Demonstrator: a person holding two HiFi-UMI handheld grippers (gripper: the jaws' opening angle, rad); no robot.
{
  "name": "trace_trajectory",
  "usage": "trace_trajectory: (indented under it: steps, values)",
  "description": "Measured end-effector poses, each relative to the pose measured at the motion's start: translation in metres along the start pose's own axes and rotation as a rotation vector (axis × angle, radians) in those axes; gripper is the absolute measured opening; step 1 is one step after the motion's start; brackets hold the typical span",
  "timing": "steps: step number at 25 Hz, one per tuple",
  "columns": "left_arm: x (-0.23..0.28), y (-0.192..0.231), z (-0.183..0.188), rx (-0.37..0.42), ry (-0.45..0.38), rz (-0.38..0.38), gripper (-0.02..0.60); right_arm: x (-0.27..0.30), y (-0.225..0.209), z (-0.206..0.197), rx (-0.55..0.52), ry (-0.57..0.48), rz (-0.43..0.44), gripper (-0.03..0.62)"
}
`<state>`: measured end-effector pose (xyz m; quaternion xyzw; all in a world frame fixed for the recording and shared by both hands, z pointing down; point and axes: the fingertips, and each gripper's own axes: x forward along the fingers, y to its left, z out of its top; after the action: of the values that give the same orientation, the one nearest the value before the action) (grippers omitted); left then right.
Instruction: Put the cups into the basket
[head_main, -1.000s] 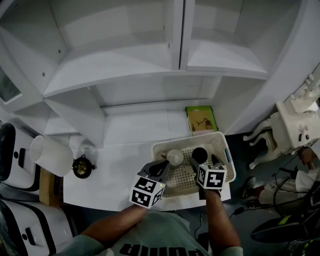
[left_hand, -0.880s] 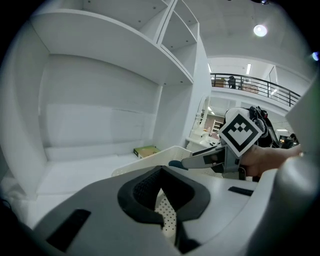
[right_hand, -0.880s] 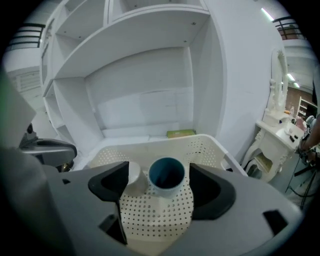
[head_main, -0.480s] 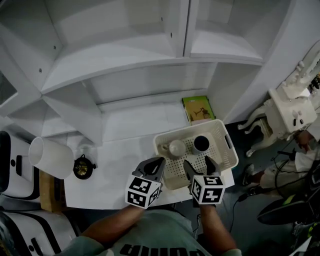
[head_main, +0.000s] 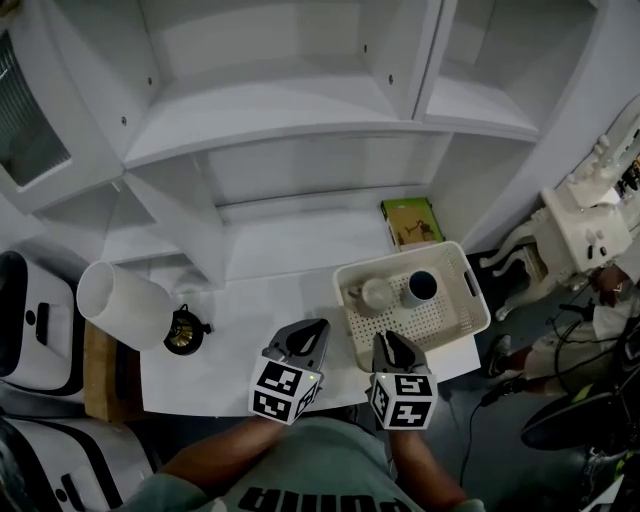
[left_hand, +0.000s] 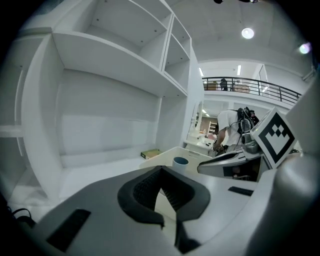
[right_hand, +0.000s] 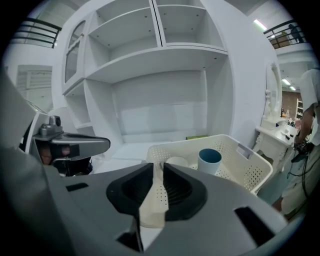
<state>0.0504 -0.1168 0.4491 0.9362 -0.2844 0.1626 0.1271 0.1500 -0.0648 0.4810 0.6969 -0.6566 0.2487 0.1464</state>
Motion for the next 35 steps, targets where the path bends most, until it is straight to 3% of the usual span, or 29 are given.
trace_trajectory:
  steps: [2,6,19,35]
  values:
    - [-0.012,0.005,-0.007,0.004,0.009,0.004,0.006,-0.004,0.01,-0.003,-0.005,-0.011,-0.004,0.043]
    - [-0.033,0.017,-0.021,-0.007,0.019,0.021,0.006,-0.013,0.033,-0.009,-0.011,-0.032,0.012,0.02]
    - [-0.065,0.034,-0.05,-0.037,0.034,0.013,0.006,-0.014,0.085,-0.038,-0.061,-0.012,0.068,0.014]
    - [-0.065,0.034,-0.047,-0.035,0.024,0.017,0.006,-0.013,0.084,-0.035,-0.072,-0.022,0.063,0.014]
